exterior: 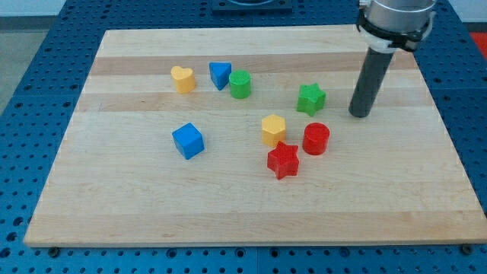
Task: Push the green star right beside the green circle
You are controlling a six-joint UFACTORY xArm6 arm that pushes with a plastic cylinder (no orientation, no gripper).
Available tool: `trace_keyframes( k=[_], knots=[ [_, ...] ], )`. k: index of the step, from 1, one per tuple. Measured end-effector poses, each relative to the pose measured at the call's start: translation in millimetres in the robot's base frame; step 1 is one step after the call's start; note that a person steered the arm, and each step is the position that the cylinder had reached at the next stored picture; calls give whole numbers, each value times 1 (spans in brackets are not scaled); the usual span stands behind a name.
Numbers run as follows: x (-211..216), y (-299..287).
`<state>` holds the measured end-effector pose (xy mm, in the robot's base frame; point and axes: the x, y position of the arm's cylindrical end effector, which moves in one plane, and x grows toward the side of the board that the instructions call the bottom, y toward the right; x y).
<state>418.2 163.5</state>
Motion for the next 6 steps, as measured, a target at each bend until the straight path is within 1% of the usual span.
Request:
trace_keyframes(
  k=[4,6],
  knots=[
    [6,-65],
    [-19,-66]
  ],
)
